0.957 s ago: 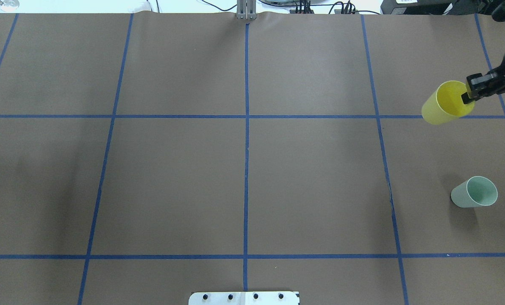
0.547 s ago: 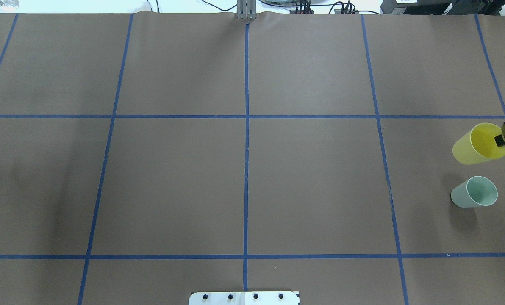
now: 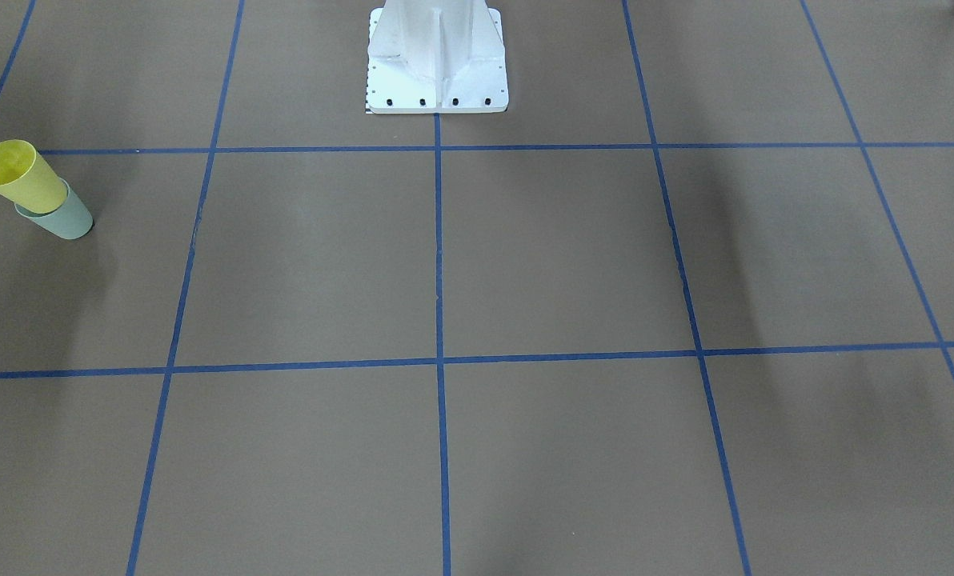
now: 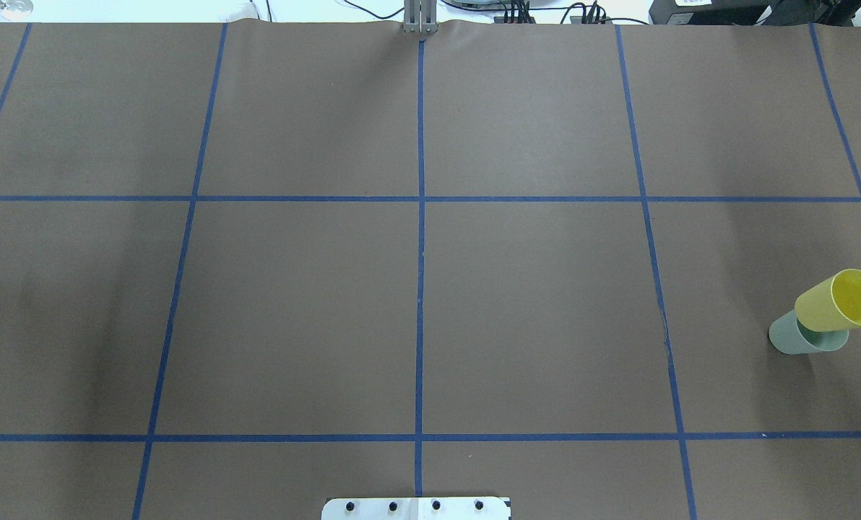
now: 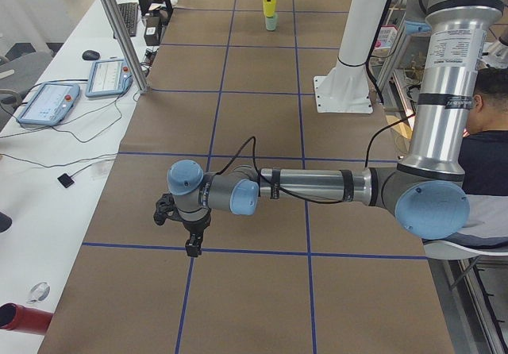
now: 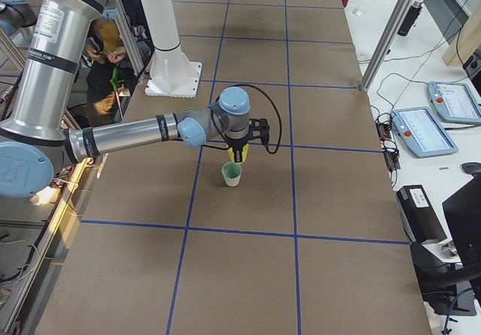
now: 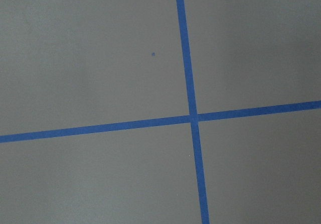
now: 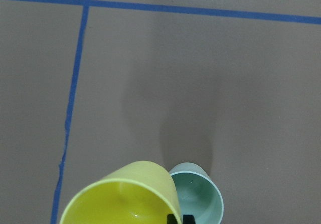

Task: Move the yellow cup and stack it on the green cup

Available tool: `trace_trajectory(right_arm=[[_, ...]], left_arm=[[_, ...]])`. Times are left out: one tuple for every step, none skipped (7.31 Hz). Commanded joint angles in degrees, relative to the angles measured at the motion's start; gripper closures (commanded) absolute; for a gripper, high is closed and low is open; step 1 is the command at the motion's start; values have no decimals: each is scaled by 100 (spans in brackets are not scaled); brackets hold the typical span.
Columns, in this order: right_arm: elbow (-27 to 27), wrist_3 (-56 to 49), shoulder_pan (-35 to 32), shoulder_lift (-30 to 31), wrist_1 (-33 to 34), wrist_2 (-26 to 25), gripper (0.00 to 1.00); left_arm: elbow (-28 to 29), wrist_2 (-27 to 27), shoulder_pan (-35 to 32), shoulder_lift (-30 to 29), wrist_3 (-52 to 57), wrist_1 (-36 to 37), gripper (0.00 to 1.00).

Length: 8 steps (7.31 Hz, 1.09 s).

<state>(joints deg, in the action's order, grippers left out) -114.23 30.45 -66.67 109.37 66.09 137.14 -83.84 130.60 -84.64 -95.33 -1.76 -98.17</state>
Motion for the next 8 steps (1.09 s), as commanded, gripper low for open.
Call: trace_trajectory(right_arm=[[112, 242, -66, 137, -290, 164, 100], [120, 234, -57, 146, -290, 103, 100], [138, 242, -57, 146, -281, 85, 100], [146, 243, -48, 129, -281, 15, 100], [155, 243, -48, 103, -281, -12, 100], [155, 234, -40, 94, -281, -21, 63], [147, 234, -40, 85, -281, -21, 1], [155, 234, -40, 59, -281, -21, 0]], left_arm=[[-27, 0, 0, 6, 0, -1, 0], [-28, 0, 0, -3, 0, -1, 0], [-45, 0, 0, 6, 0, -1, 0], [-71, 0, 0, 6, 0, -1, 0], [-71, 0, 0, 6, -9, -1, 0], [-80, -9, 0, 6, -9, -1, 0], [-89, -9, 0, 6, -9, -1, 0], [-89, -9, 0, 6, -9, -1, 0]])
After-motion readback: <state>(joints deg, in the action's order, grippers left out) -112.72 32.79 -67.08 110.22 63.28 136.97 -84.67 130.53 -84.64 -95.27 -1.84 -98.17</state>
